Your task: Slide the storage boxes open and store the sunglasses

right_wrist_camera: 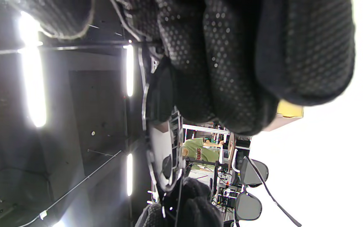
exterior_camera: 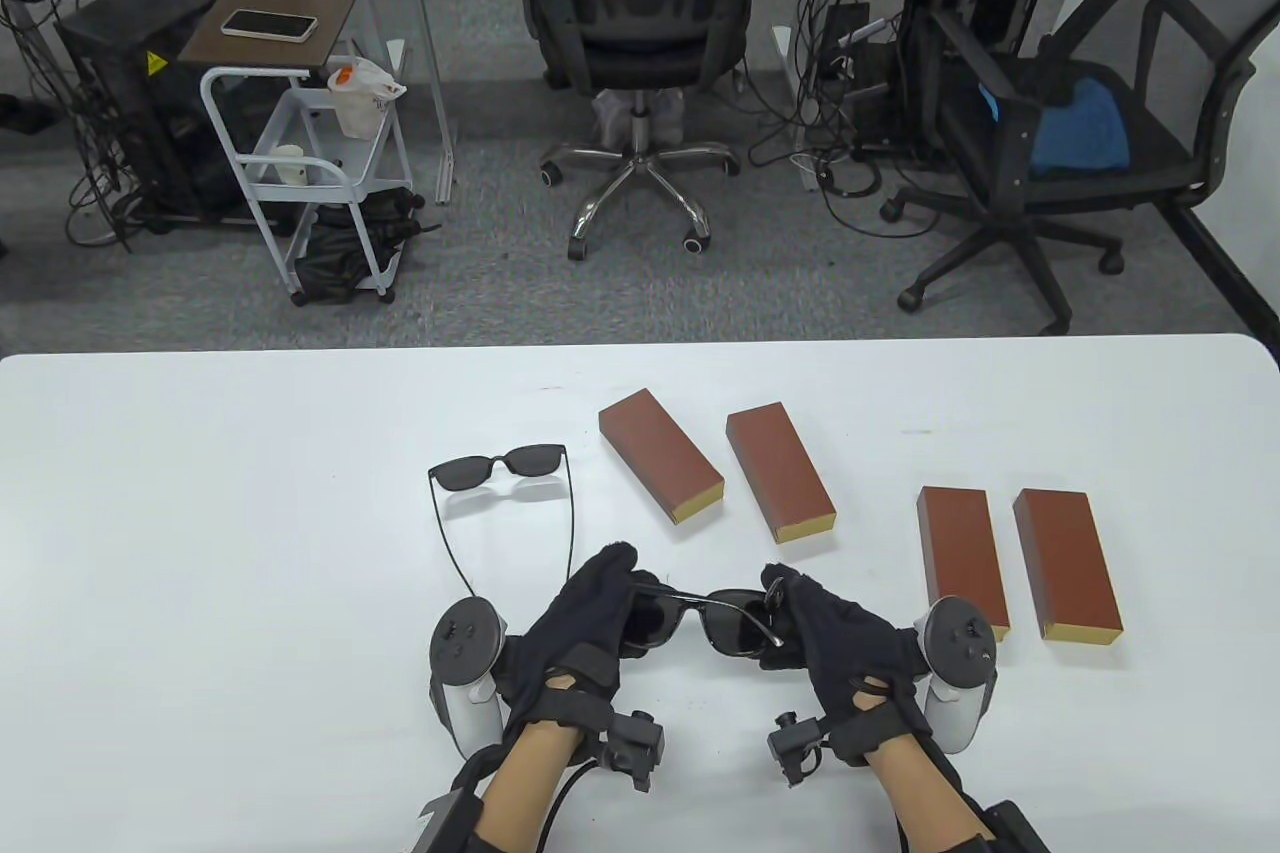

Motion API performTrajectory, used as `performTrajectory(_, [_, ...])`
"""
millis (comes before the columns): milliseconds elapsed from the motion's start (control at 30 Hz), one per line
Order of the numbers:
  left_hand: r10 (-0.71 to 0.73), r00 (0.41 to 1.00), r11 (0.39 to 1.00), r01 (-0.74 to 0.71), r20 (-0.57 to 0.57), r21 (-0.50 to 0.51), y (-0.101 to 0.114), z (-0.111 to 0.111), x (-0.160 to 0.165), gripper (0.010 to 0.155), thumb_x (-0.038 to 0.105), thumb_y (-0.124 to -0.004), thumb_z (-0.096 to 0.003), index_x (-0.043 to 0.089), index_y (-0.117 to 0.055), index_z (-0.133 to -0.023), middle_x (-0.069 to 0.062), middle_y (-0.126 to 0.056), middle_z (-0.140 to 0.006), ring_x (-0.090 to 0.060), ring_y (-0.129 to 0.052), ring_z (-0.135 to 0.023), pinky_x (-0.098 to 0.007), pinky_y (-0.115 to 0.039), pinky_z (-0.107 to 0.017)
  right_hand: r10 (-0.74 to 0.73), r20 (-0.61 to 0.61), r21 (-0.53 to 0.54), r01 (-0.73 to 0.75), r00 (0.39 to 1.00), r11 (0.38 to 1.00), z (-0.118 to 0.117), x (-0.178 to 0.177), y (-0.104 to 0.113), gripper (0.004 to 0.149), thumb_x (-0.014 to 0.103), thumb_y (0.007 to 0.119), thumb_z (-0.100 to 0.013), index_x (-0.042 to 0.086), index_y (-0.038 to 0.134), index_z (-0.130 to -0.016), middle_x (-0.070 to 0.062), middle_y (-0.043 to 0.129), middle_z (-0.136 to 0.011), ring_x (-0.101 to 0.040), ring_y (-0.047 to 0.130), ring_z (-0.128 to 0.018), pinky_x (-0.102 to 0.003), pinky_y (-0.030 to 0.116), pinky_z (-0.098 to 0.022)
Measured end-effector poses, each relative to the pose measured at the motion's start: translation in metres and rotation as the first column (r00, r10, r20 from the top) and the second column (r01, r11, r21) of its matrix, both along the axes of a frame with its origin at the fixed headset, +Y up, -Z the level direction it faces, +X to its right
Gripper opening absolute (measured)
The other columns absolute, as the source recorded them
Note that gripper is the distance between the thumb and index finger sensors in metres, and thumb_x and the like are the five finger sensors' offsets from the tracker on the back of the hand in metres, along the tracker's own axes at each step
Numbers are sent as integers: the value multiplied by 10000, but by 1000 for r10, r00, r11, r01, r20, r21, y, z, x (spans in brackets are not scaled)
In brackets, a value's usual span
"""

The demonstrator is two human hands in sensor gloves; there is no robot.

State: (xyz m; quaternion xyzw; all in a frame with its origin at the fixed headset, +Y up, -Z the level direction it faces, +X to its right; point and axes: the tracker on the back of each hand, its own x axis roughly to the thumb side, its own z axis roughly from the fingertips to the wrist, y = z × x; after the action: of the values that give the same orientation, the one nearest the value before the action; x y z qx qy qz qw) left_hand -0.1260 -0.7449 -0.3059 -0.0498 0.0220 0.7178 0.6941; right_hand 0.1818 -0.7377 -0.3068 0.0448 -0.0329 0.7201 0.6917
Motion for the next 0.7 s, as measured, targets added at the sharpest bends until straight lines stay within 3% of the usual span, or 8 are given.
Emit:
performTrajectory(267, [63, 995, 998, -63, 75, 0, -2, 0, 5, 521, 374, -739, -574, 210, -690, -1066, -110, -879, -962, -278, -999, -710, -445, -882, -508, 14, 52, -25, -12, 999, 1000, 0, 5, -1, 611, 619, 728, -391, 149, 832, -766, -103, 1066, -530, -318, 1096, -368, -420, 942, -240])
performTrajectory(467, [172, 962, 985, -175, 212, -6, -4, 0, 15, 631, 509, -639, -590, 196, -552, -1131, -152, -748, -1077, -349, -895, -855, -506, -805, -590, 60, 131, -53, -53, 990, 997, 0, 14, -1, 605, 609, 763, -380, 143, 842, -756, -93, 1075, -498, -299, 1104, -333, -409, 946, -214])
performTrajectory(700, [181, 946, 982, -187, 269, -1, -2, 1, 20, 674, 547, -607, -589, 180, -496, -1143, -174, -691, -1114, -371, -858, -892, -522, -783, -609, 63, 181, -85, -49, 982, 995, 0, 19, -1, 549, 540, 835, -365, 132, 867, -730, -88, 1087, -447, -283, 1115, -277, -401, 955, -172])
